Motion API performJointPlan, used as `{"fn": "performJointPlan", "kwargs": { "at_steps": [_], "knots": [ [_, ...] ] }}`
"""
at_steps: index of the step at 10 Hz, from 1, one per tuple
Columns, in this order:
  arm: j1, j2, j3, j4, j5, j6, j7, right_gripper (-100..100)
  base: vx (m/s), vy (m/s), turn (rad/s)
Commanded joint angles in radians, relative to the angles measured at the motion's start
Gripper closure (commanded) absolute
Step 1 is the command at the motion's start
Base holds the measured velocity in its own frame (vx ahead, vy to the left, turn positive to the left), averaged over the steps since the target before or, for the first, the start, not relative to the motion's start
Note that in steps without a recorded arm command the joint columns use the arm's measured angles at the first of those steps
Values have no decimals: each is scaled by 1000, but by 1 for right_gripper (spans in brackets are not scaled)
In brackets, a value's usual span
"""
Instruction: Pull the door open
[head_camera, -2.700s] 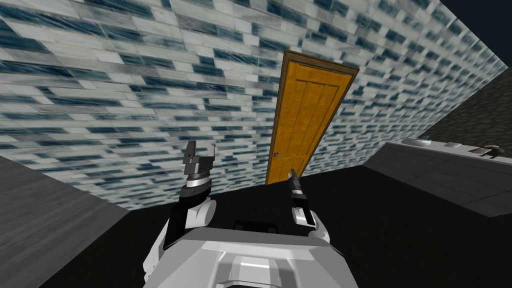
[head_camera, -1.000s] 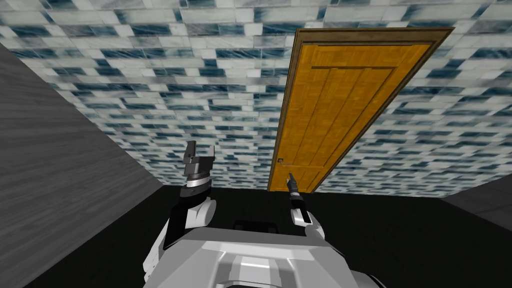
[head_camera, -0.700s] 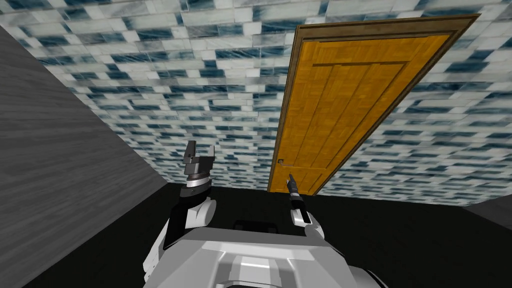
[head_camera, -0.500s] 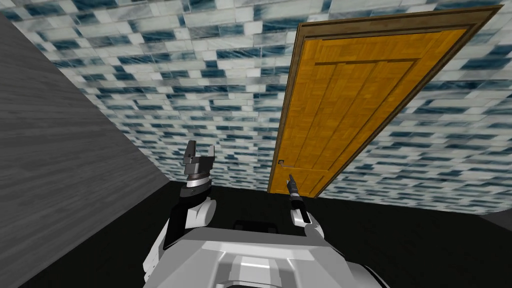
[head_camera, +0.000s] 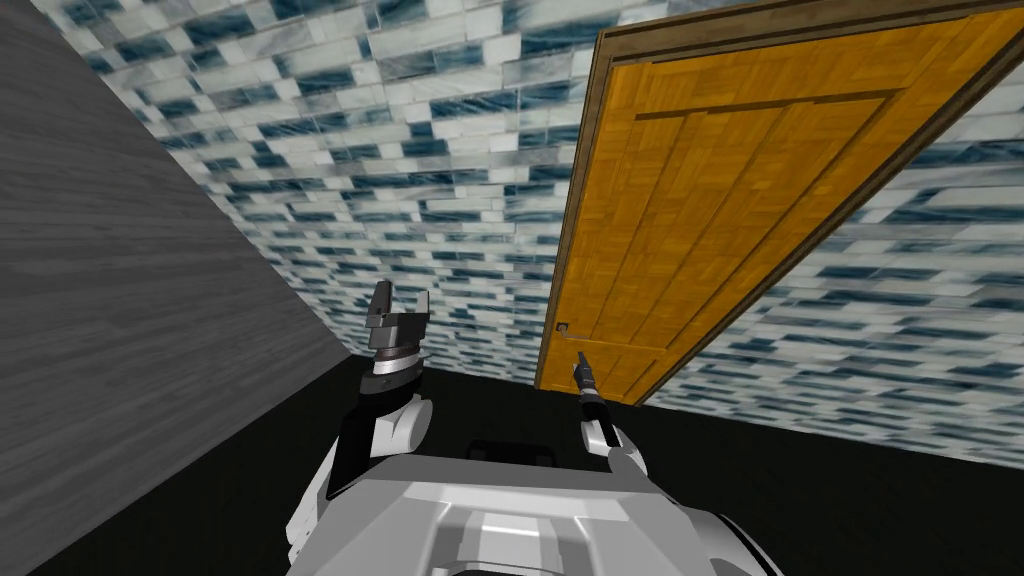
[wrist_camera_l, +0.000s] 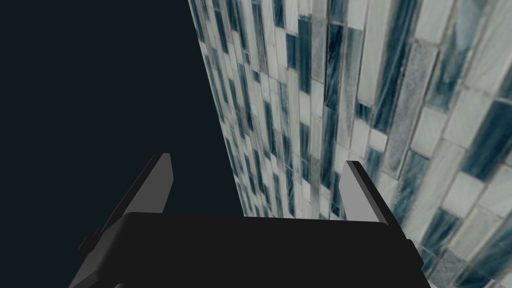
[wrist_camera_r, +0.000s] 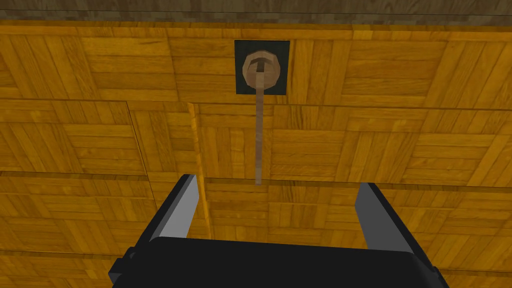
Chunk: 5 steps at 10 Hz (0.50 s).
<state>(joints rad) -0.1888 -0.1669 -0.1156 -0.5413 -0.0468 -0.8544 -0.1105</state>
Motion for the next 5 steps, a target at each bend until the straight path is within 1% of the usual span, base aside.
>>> {"fn": "performJointPlan", "kwargs": {
  "at_steps": [1,2,3,4,5],
  "knots": [
    [-13,-1,-2,33,-2,-4,-3,-100,23,-96,125],
    [-14,-2,-1,34,-2,-10,-2,-100,10,-51,35],
    [-3,-19,-8,43,-7,-24,-17,-100,101,-5,109],
    [6,-30,-12,47,-10,-32,-26,-100,166,3,158],
    [6,-30,-12,47,-10,-32,-26,-100,148,21,30]
  ]
}}
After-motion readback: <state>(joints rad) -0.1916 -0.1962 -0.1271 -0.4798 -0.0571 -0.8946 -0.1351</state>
